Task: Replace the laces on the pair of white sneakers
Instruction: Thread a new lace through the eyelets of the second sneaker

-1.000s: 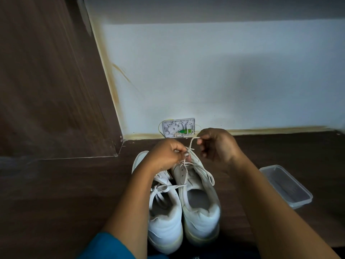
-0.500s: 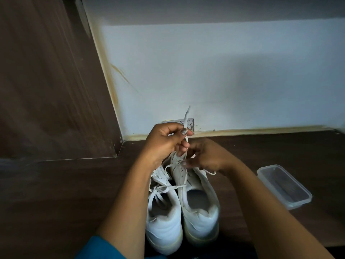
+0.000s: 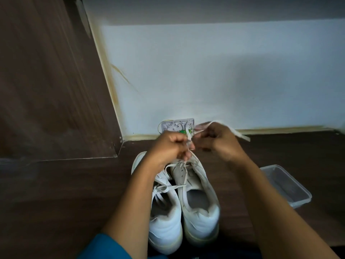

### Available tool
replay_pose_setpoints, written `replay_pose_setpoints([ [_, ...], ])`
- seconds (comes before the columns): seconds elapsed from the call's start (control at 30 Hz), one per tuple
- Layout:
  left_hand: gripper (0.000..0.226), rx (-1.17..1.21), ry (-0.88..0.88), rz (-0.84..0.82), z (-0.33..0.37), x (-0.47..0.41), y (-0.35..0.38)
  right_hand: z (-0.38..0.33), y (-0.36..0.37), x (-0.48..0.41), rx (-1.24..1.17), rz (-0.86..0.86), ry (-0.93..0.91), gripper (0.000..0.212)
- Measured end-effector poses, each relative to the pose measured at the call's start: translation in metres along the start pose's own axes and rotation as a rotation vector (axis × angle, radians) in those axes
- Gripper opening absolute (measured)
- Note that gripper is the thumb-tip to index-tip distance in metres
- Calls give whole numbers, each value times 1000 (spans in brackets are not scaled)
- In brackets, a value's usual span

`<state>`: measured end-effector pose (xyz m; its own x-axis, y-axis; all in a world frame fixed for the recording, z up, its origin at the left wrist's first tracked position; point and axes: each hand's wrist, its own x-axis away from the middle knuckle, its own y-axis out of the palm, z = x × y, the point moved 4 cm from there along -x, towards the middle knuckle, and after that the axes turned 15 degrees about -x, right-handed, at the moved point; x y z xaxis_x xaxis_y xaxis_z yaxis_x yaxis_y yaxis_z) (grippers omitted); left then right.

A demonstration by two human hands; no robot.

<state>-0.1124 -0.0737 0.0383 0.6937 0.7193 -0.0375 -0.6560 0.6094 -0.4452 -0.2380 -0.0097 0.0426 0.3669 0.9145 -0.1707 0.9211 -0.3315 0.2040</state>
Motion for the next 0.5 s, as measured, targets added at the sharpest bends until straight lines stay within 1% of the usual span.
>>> replay_pose_setpoints([
  [0.07,24,173,61,89,8,-1,-7,11,-2,2,153,-162,146,24],
  [0.13,21,240,99,112,12,1,-9,21,2,6,340,-313,204,21],
  [0.17,21,258,107,108,12,2,-8,24,5,6,387,-331,180,19],
  [0.2,21,275,111,97,12,2,-7,24,8,6,389,-308,138,20],
  [0.27,22,278,121,86,13,2,-6,20,11,5,300,-242,82,24],
  [0.3,22,269,126,89,13,2,-6,16,12,4,245,-229,73,21],
  [0.37,23,269,136,96,14,2,-6,12,13,4,212,-254,92,16],
  [0.43,22,291,154,87,16,4,-5,16,15,5,267,-314,131,19],
  [0.5,21,316,160,73,17,4,-5,21,16,5,297,-311,123,17],
])
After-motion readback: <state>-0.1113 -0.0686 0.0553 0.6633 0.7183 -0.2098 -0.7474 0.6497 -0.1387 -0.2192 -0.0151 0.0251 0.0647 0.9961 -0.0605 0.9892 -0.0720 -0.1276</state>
